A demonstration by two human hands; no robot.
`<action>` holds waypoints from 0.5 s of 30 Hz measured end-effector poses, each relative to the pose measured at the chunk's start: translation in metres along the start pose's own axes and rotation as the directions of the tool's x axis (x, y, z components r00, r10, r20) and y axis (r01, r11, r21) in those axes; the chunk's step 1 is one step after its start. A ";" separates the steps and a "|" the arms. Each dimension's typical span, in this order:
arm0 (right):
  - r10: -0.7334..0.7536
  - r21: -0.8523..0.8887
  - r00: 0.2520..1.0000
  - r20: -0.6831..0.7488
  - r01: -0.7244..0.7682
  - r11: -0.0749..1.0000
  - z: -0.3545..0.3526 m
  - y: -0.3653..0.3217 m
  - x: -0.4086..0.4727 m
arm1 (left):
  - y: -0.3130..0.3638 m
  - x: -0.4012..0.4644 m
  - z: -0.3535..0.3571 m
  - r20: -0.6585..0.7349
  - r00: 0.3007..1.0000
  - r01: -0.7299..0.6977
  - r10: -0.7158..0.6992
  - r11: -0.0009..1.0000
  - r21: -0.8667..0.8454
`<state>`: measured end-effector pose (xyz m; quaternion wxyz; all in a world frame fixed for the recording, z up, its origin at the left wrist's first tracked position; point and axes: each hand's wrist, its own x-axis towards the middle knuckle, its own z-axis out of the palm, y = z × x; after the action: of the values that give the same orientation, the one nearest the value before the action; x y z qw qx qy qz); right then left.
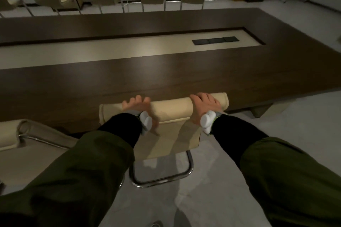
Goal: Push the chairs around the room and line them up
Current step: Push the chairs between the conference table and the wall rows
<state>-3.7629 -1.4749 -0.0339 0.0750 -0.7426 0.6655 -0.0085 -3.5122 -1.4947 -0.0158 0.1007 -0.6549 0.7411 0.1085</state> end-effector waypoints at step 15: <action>0.494 0.096 0.841 0.220 -0.522 0.847 0.006 0.097 -0.108 | 0.161 0.000 0.003 -0.015 0.869 -0.489 0.494 0.864 0.116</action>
<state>-3.8706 -1.3776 -0.0423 0.1931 -0.5286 0.8260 0.0307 -3.6724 -1.4752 -0.0140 0.0889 -0.4402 0.8903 0.0759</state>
